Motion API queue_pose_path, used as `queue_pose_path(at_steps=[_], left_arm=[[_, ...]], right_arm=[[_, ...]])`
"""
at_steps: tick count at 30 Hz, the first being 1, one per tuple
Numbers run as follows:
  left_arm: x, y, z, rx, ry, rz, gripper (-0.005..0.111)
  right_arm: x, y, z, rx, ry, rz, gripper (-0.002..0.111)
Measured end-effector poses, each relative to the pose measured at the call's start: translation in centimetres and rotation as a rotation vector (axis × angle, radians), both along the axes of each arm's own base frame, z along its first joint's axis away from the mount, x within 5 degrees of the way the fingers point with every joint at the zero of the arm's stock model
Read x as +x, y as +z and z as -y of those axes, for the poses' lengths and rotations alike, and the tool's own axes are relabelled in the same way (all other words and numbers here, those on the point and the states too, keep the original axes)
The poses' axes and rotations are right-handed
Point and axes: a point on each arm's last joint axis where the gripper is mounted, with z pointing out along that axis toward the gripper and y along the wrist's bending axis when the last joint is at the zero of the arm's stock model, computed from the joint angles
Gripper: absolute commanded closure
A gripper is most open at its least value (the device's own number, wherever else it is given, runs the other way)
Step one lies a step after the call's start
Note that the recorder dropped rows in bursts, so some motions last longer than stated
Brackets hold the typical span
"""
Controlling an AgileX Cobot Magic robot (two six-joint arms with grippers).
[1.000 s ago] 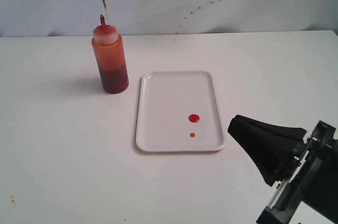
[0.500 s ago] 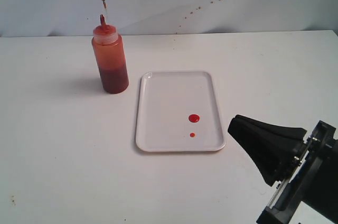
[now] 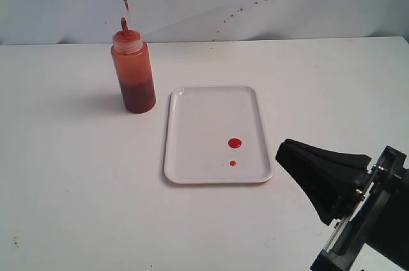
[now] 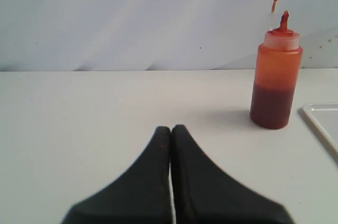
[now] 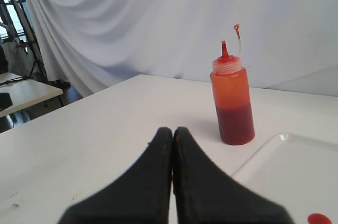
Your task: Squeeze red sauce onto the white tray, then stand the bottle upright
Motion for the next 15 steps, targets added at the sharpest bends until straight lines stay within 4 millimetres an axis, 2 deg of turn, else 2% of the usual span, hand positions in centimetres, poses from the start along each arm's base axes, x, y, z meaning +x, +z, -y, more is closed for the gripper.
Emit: queue_pose_path(at_steps=[3, 15], left_arm=[[0.06, -0.54, -0.01, -0.012, 0.002, -0.014, 0.107], [0.06, -0.63, -0.01, -0.045, 0.008, -0.016, 0.107]], right_arm=[[0.00, 0.00, 0.00, 0.000, 0.000, 0.000, 0.108], [0.00, 0.00, 0.00, 0.000, 0.000, 0.000, 0.108]])
